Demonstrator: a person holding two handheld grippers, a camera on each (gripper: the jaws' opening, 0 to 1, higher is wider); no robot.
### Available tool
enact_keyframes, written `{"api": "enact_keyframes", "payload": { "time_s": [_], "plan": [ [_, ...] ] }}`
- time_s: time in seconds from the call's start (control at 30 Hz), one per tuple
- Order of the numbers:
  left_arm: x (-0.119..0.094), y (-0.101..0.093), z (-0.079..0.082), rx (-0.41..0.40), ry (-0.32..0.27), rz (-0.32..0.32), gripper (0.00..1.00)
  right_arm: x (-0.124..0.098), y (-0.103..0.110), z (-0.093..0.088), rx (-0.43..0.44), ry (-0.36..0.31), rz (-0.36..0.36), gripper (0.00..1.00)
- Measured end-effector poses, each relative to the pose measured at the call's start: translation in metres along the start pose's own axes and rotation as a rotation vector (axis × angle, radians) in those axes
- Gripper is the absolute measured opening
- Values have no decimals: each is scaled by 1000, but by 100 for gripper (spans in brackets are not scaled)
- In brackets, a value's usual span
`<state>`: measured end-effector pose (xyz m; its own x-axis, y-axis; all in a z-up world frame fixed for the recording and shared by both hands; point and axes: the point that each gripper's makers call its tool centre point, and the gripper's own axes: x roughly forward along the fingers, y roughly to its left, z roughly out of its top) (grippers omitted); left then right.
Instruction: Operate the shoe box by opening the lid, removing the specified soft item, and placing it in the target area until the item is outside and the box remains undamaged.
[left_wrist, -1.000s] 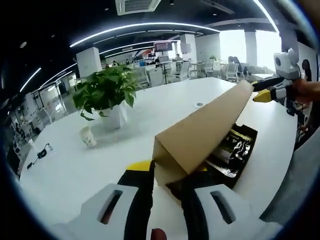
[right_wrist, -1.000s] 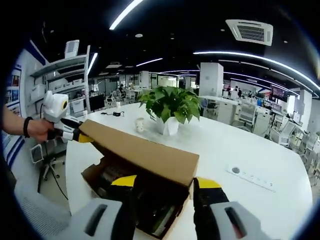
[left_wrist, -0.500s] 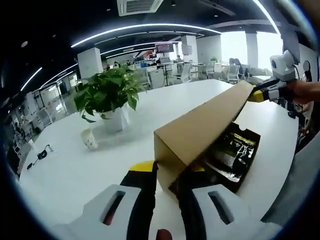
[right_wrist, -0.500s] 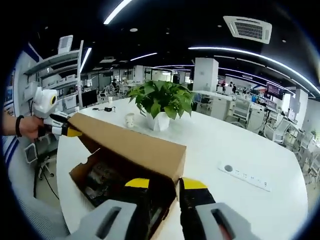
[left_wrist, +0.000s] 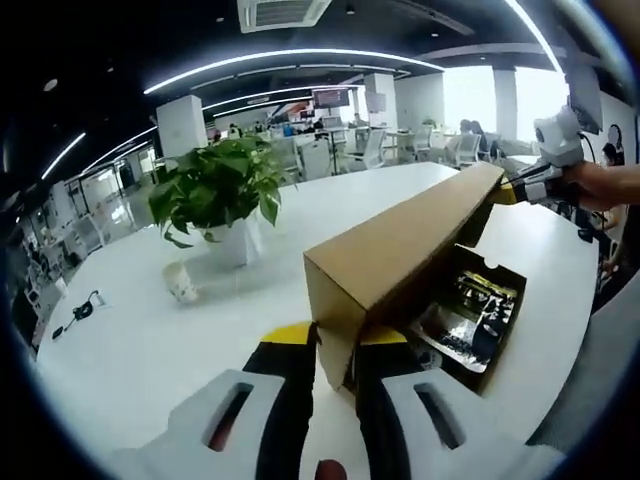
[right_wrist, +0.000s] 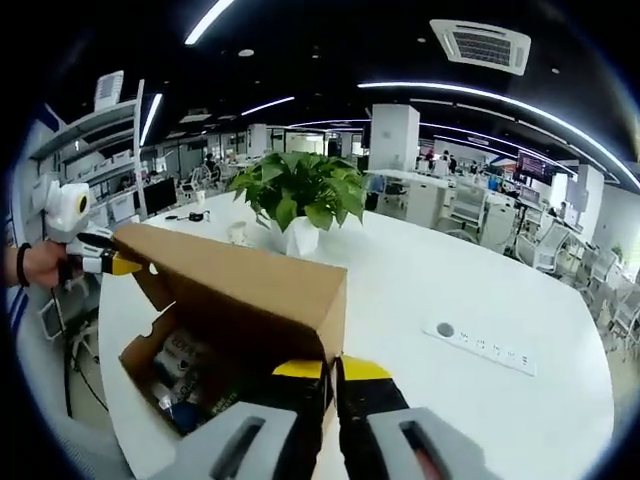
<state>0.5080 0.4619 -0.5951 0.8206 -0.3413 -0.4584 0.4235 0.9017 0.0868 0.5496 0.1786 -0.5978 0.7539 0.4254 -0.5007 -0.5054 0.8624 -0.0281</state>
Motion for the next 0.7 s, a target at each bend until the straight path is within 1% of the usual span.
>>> {"api": "enact_keyframes", "payload": {
  "time_s": [0.17, 0.33, 0.57, 0.7],
  "plan": [
    [5, 4, 1, -4, -5, 10, 12, 7, -3, 4, -3, 10, -13, 0],
    [10, 7, -4, -8, 10, 9, 11, 11, -5, 6, -8, 18, -18, 0],
    [16, 7, -17, -30, 38, 5, 10, 19, -6, 2, -16, 38, -21, 0],
    [20, 6, -24, -43, 50, 3, 10, 24, -7, -4, -21, 56, -20, 0]
  ]
}}
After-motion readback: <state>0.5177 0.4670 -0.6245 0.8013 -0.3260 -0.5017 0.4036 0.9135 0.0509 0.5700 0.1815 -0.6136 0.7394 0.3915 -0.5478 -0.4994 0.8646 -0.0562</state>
